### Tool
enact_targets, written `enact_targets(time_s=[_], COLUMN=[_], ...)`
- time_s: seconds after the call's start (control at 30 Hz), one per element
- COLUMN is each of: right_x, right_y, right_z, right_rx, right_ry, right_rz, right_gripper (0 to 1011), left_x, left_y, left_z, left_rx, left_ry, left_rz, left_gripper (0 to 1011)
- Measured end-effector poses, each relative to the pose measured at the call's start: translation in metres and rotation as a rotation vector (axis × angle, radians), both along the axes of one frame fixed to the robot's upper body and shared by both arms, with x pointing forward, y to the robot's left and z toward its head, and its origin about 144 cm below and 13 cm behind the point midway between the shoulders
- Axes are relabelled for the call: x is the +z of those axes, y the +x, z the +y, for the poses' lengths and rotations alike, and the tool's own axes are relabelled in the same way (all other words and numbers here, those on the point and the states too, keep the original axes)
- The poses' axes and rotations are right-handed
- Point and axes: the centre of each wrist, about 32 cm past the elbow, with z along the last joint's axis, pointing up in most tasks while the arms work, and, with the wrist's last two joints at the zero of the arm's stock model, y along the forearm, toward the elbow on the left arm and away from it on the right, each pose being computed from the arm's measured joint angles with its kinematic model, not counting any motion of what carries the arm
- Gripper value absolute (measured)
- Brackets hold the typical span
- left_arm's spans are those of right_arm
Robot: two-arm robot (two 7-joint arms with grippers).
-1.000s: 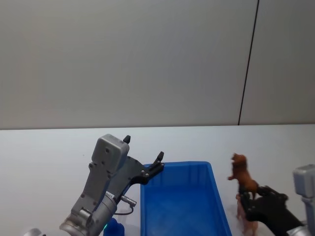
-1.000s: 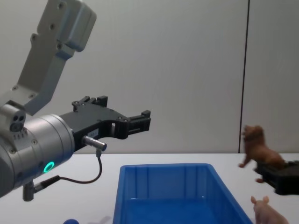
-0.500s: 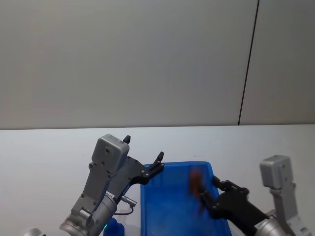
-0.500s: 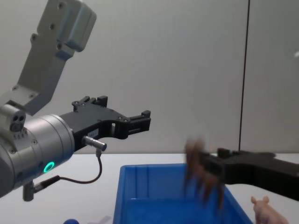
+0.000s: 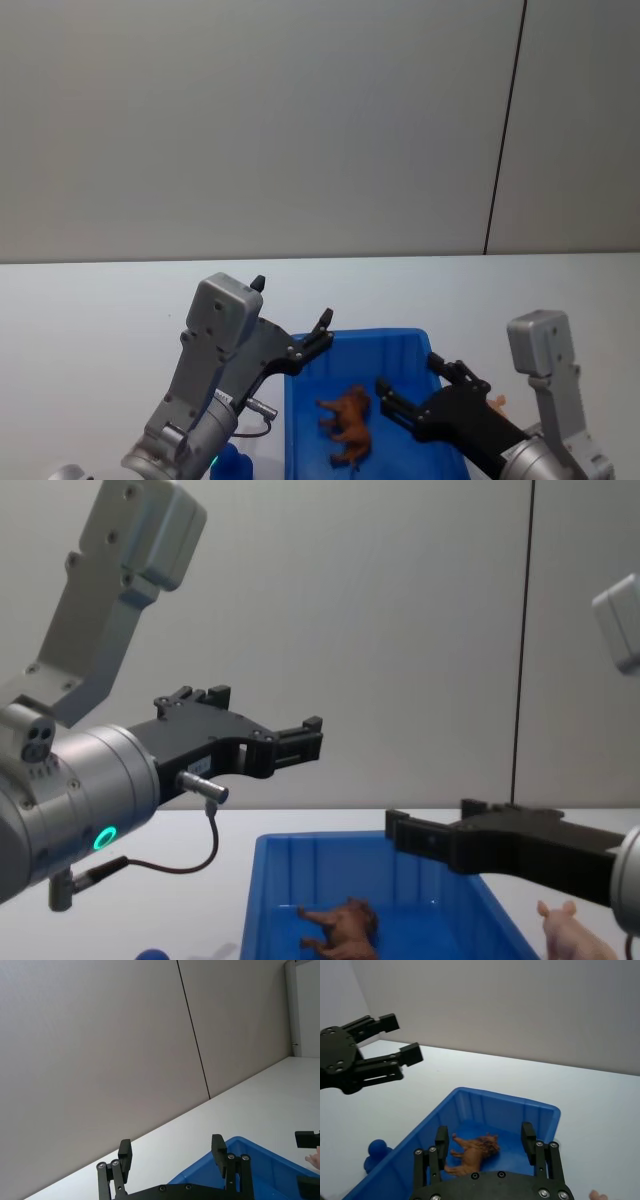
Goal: Pick up the two dolls from the table and place them into the box.
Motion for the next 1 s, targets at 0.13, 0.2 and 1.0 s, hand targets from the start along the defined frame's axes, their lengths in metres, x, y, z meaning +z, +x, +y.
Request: enact_targets(time_s=[0.13, 0.2, 1.0], right_x=[-0.001, -0.001, -0.004], right_y=[-0.001, -0.002, -0.022], right_z=[-0.002, -0.003, -0.032], right_rx=[-0.034, -0.052, -0.294], right_ry=[-0.009, -0.014, -0.109], right_rz=[0.006, 0.007, 0.047], right_gripper=[943, 989, 1001], left_x=[0.0, 0.0, 0.0], left_y=[0.0, 0.0, 0.0], left_z=[0.0, 0.0, 0.0], left_rx=[0.0, 0.0, 0.0], left_ry=[0.0, 0.0, 0.0], left_rz=[0.0, 0.0, 0.0], left_gripper=[1003, 1004, 1003])
